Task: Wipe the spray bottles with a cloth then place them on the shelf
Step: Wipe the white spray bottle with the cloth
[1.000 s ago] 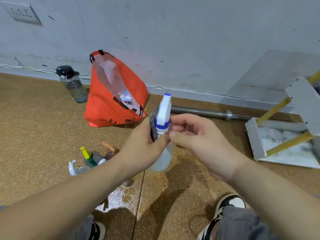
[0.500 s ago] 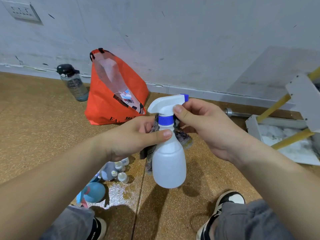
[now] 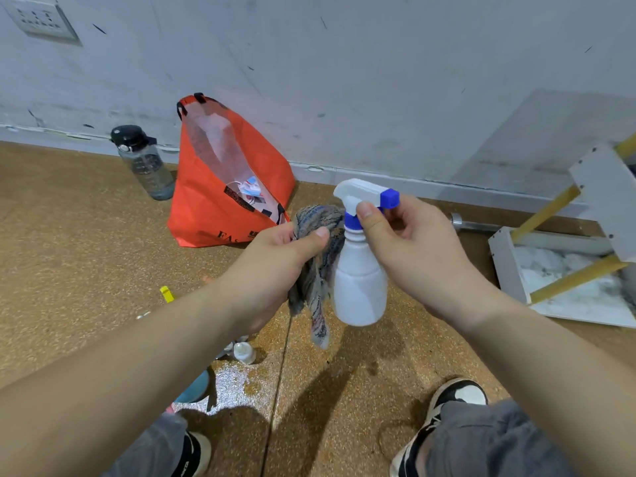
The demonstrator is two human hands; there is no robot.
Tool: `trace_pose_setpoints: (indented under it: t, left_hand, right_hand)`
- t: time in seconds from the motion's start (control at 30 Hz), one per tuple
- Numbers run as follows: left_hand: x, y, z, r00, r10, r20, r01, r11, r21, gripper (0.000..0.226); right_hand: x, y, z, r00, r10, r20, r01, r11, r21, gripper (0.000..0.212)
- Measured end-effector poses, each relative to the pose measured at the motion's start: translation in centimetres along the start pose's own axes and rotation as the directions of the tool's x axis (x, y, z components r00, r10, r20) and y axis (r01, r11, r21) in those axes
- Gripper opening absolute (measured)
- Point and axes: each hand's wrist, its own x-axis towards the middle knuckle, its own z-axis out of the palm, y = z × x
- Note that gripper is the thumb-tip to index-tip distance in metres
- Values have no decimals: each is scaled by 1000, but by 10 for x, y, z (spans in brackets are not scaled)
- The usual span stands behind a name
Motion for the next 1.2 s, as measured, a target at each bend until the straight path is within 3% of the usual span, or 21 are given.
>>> trace_pose_setpoints:
  t: [0.13, 0.2, 0.27, 0.3, 0.33, 0.4, 0.43, 0.5, 0.53, 0.63, 0.67, 0.73, 0.8, 0.93, 1.0, 1.07, 1.13, 1.17, 1.2]
  left_hand:
    - [-4, 6, 15, 996, 29, 90, -61, 923, 380, 14]
    - [-12, -3, 17, 971, 113, 212, -201, 863, 464, 17]
    - [-17, -12, 8, 926, 287, 244, -376, 661, 650, 17]
    - [-15, -19, 1, 903, 377, 204, -398, 557, 729, 17]
    - [-11, -19, -2, 885, 448, 129, -374, 517, 770, 24]
    - [-7, -13, -4, 839, 542, -49, -312, 553, 773, 53]
    - [-4, -9, -5, 791, 608, -73, -327, 520, 789, 60]
    - [-5, -8, -1, 715, 699, 26, -403, 381, 832, 63]
    - [-5, -10, 2, 725, 683, 93, -443, 358, 822, 67]
    - [-12, -27, 18, 859, 498, 119, -394, 494, 775, 84]
    - [-15, -33, 22, 872, 479, 100, -365, 501, 785, 89]
    - [-16, -41, 23, 859, 498, 115, -355, 419, 836, 97]
    - [-10, -40, 22, 856, 504, 117, -355, 409, 841, 90]
    - [6, -35, 14, 875, 483, 34, -381, 644, 663, 32]
    - [11, -30, 11, 920, 387, -58, -299, 791, 534, 32]
    - [12, -24, 10, 981, 142, -135, -99, 953, 285, 37]
    - [11, -24, 9, 989, 17, -145, 14, 977, 211, 36]
    - [10, -25, 11, 989, 28, -148, 12, 964, 265, 37]
    - [7, -30, 15, 983, 126, -134, -67, 924, 377, 38]
  right_hand:
    - [0, -6, 3, 999, 18, -34, -17, 999, 51, 40]
    - [0, -8, 3, 998, 33, -48, -31, 998, 52, 43]
    - [-2, -10, 3, 998, 44, -40, -41, 997, 58, 48]
    - [-3, -10, 3, 998, 48, -40, -45, 997, 70, 50]
    - [-3, -11, 3, 998, 54, -45, -50, 995, 88, 52]
    - [-5, -12, 4, 996, 77, -42, -70, 988, 141, 59]
    - [-6, -14, 5, 995, 90, -34, -83, 981, 174, 61]
    - [-6, -16, 8, 994, 102, -25, -93, 963, 254, 59]
    - [-6, -17, 10, 994, 107, -31, -93, 950, 297, 54]
    - [-7, -16, 15, 985, 161, -61, -118, 891, 439, 44]
    - [-8, -14, 17, 981, 188, -54, -141, 868, 476, 45]
    - [-10, -12, 19, 976, 217, -29, -174, 849, 499, 44]
    - [-12, -10, 18, 976, 218, -20, -180, 850, 495, 35]
    - [-12, -10, 20, 972, 236, -12, -201, 852, 483, 21]
    - [-12, -11, 21, 963, 268, -3, -232, 839, 491, 21]
    - [-11, -9, 20, 959, 282, -27, -237, 852, 466, 28]
    - [-8, -8, 17, 957, 284, -61, -231, 871, 434, 41]
    - [-6, -7, 17, 953, 295, -66, -240, 872, 427, 48]
    - [-4, -5, 16, 948, 311, -65, -255, 867, 428, 53]
